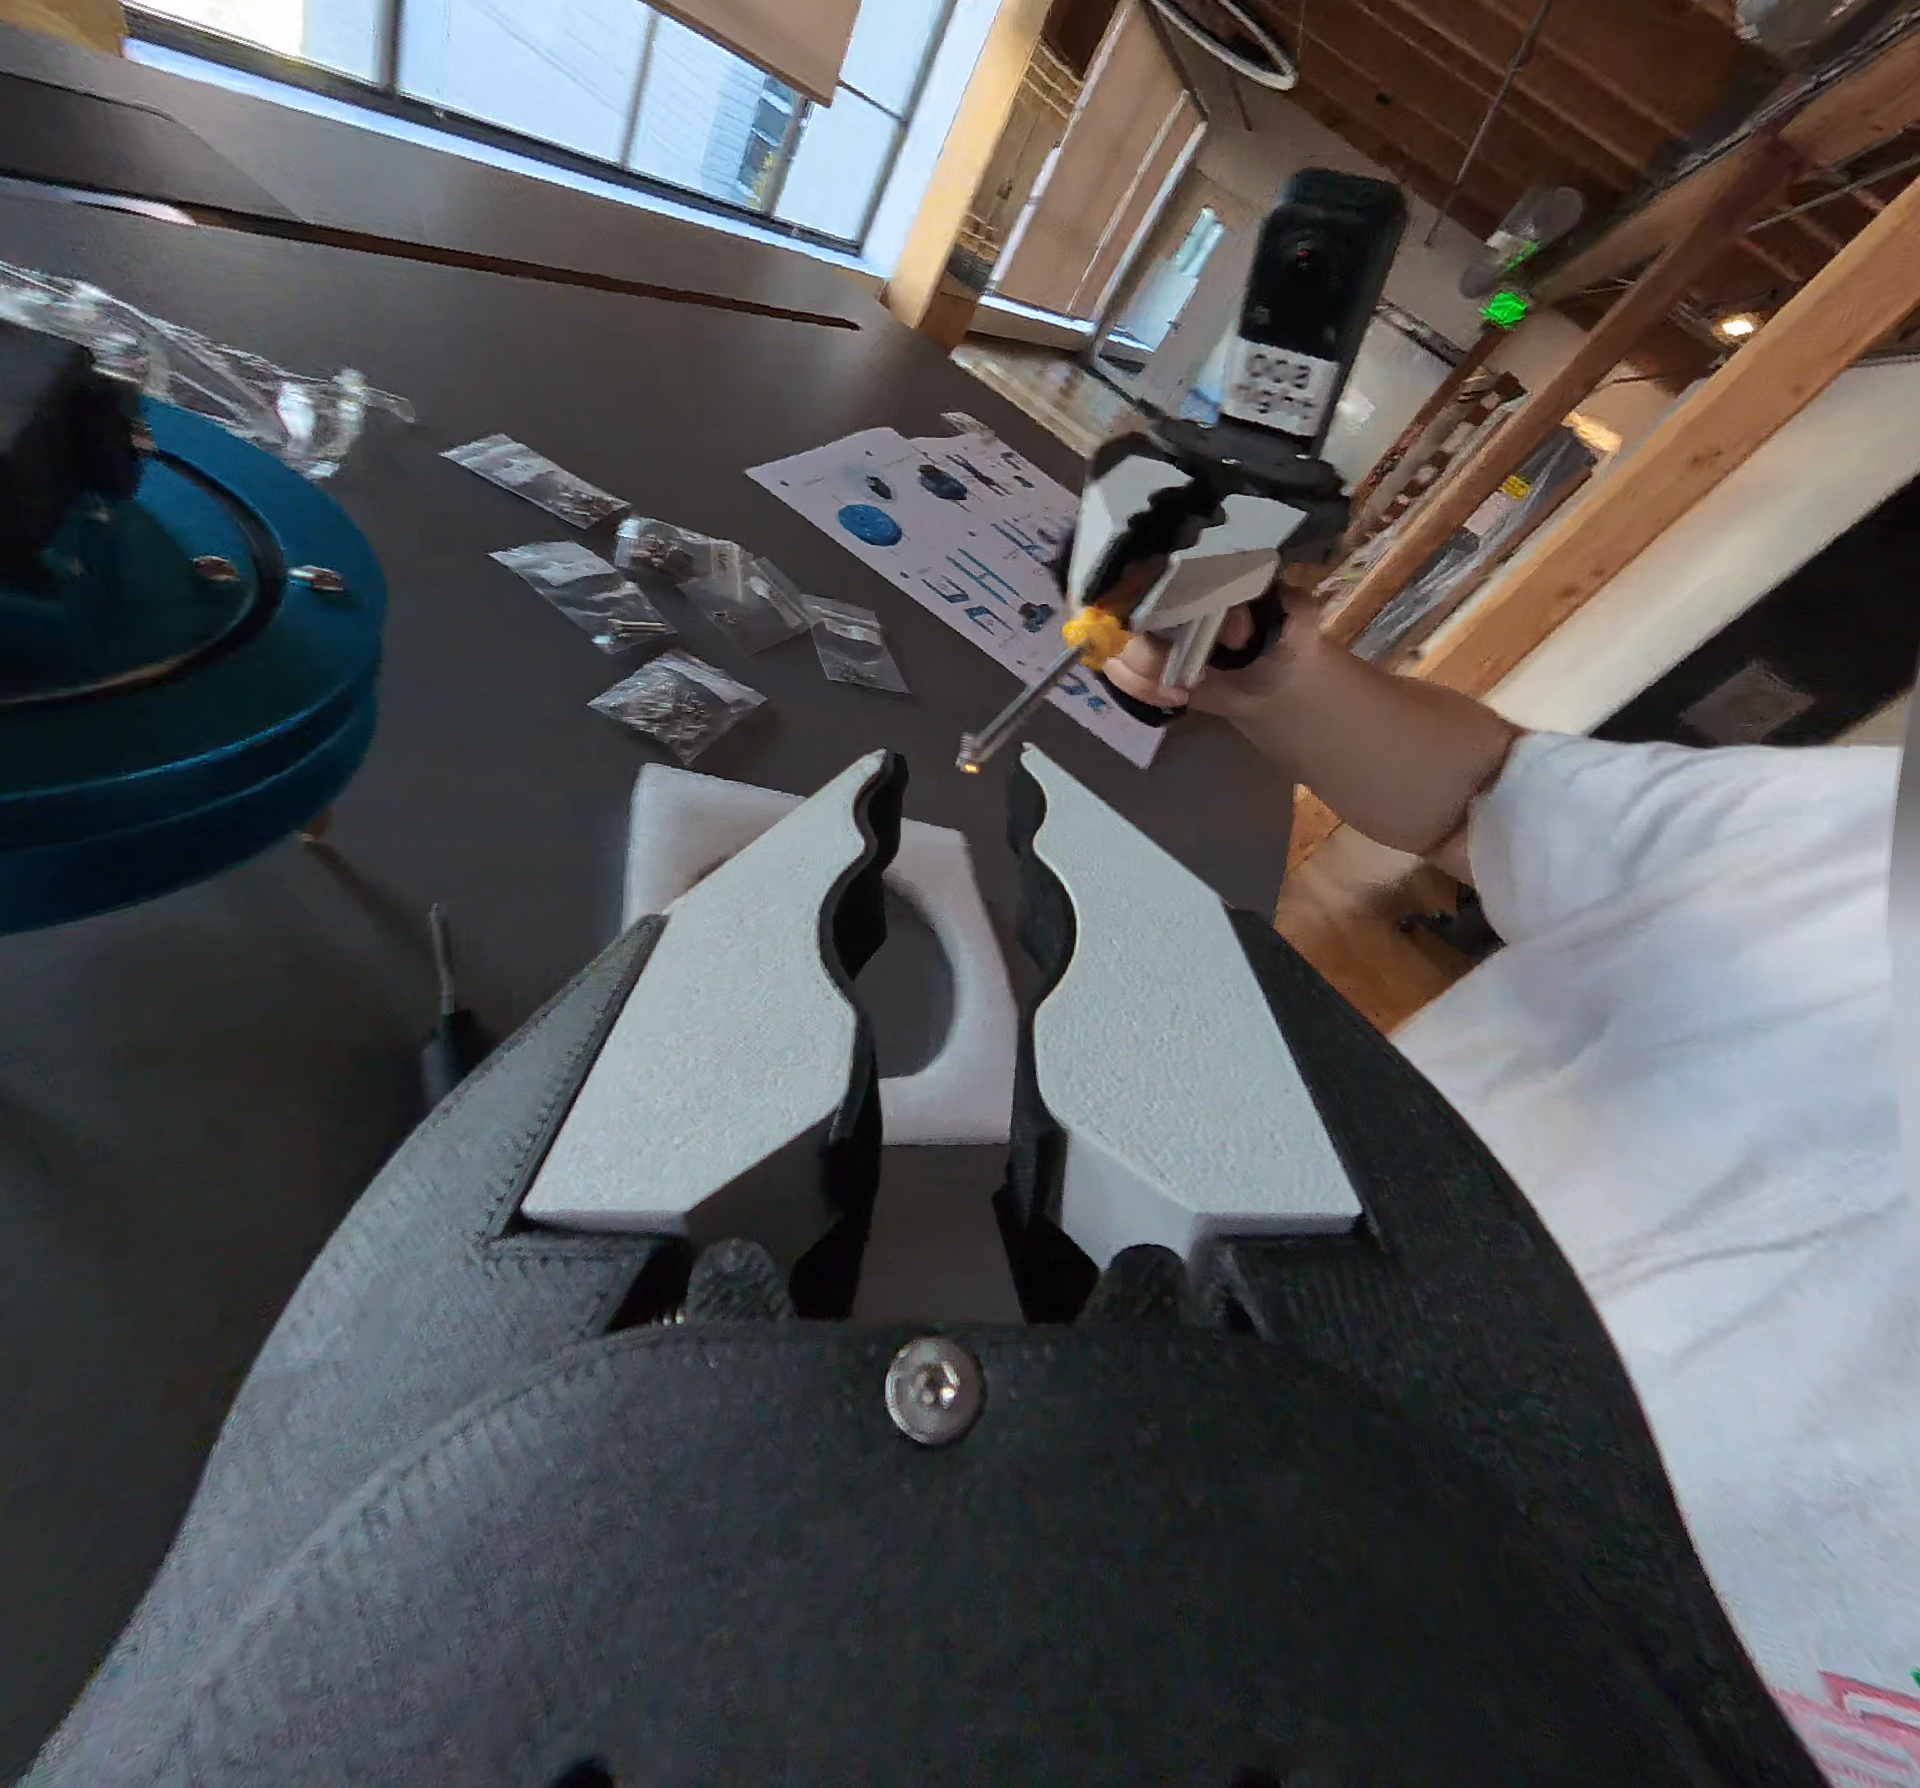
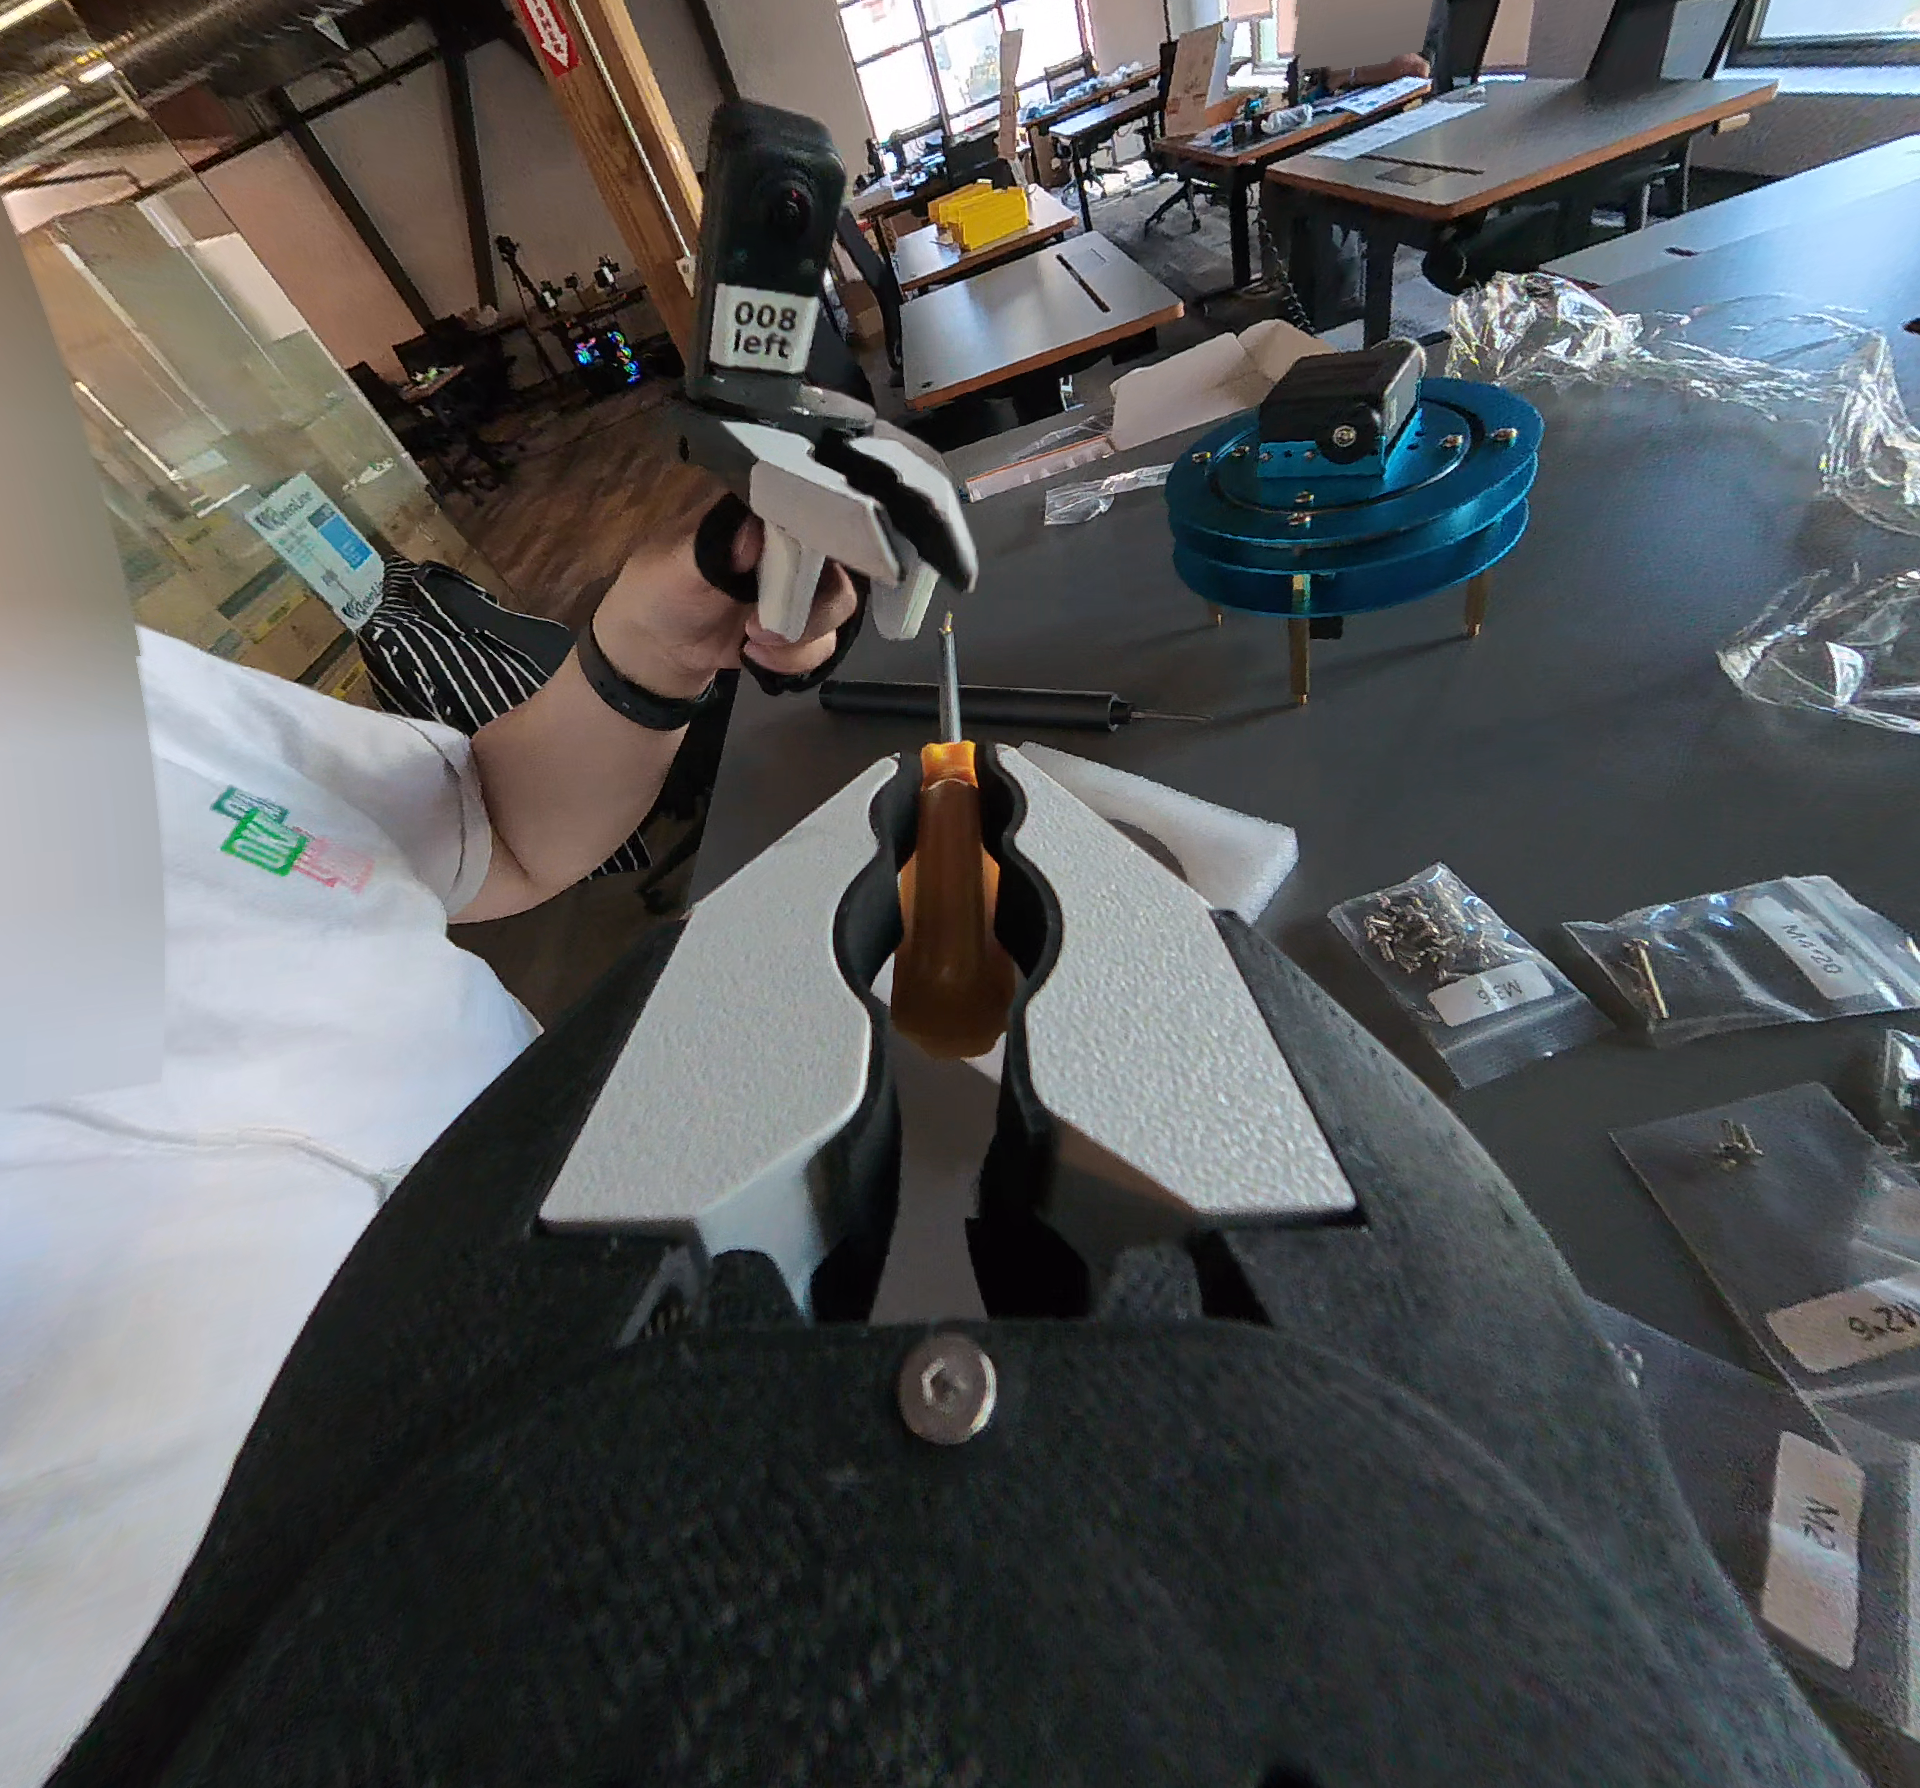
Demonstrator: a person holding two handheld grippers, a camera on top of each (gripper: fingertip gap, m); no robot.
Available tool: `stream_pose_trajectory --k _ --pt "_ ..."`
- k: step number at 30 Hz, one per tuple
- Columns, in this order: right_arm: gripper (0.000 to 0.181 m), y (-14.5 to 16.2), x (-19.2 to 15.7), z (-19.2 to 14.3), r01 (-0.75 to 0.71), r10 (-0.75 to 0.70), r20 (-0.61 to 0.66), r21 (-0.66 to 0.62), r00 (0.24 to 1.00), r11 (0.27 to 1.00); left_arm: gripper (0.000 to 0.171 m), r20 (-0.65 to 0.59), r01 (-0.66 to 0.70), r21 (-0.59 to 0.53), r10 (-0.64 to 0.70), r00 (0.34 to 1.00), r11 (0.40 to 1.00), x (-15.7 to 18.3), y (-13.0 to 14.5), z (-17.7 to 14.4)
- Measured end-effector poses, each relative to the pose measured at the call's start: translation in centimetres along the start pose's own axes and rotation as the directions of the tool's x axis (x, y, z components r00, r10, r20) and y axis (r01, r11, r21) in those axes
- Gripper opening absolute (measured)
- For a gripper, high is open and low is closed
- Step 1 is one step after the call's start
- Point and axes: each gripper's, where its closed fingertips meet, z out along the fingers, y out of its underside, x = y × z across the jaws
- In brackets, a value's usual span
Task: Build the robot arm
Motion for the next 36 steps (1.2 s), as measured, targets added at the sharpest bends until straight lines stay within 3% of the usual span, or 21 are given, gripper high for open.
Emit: stream_pose_trajectory --k 2,5,8,10,12,15,17,20,23,27,32,36 --pt "0.01 0.1 0.0 -0.2 -0.012 0.012 -0.017 0.009 1.0 1.0 0.022 0.135 -0.114 -0.007 0.114 0.984 0.993 -1.8 -0.6 -0.9" --pt "0.01 0.6 0.3 -1.0 -0.053 0.054 -0.048 0.013 0.997 0.998 0.021 0.264 -0.363 -0.073 0.369 0.891 0.929 -2.7 -0.8 -1.7" --pt "0.009 1.2 0.4 -2.5 -0.091 0.093 -0.06 0.027 0.994 0.995 0.028 0.418 -0.562 -0.221 0.598 0.684 0.797 -5.2 -1.2 -2.4" --pt "0.009 1.5 0.6 -3.9 -0.107 0.11 -0.063 0.058 0.992 0.993 0.039 0.435 -0.643 -0.343 0.722 0.537 0.685 -6.5 -1.1 -1.8" --pt "0.009 1.7 1.2 -5.5 -0.125 0.132 -0.067 0.105 0.989 0.987 0.047 0.407 -0.693 -0.503 0.849 0.338 0.517 -8.0 -0.8 -0.8" --pt "0.009 1.5 2.1 -7.7 -0.168 0.179 -0.046 0.188 0.983 0.968 0.043 0.26 -0.676 -0.721 0.963 -0.065 0.149 -9.6 -0.8 0.4" --pt "0.01 1.4 2.7 -8.9 -0.194 0.205 -0.029 0.219 0.978 0.956 0.045 0.167 -0.617 -0.787 0.966 -0.196 0.01 -10.3 -0.5 0.7" --pt "0.01 0.8 2.9 -9.9 -0.242 0.246 0.018 0.254 0.969 0.936 0.05 0.122 -0.538 -0.843 0.967 -0.222 -0.017 -11.8 0.0 0.3" --pt "0.01 0.1 2.4 -10.1 -0.254 0.248 0.055 0.258 0.967 0.932 0.047 0.06 -0.431 -0.899 0.953 -0.298 -0.078 -13.6 -0.4 -0.4" --pt "0.01 0.4 1.8 -9.2 -0.237 0.228 0.067 0.227 0.971 0.945 0.033 0.043 -0.395 -0.911 0.924 -0.381 -0.121 -14.7 -0.9 -0.3" --pt "0.009 0.8 2.6 -7.9 -0.237 0.239 0.022 0.231 0.971 0.944 0.033 0.12 -0.473 -0.88 0.939 -0.321 -0.049 -14.7 -1.2 -0.1" --pt "0.01 0.2 3.4 -6.4 -0.202 0.223 -0.064 0.239 0.973 0.95 0.033 0.189 -0.56 -0.828 0.958 -0.215 0.038 -14.0 -2.1 -0.6"
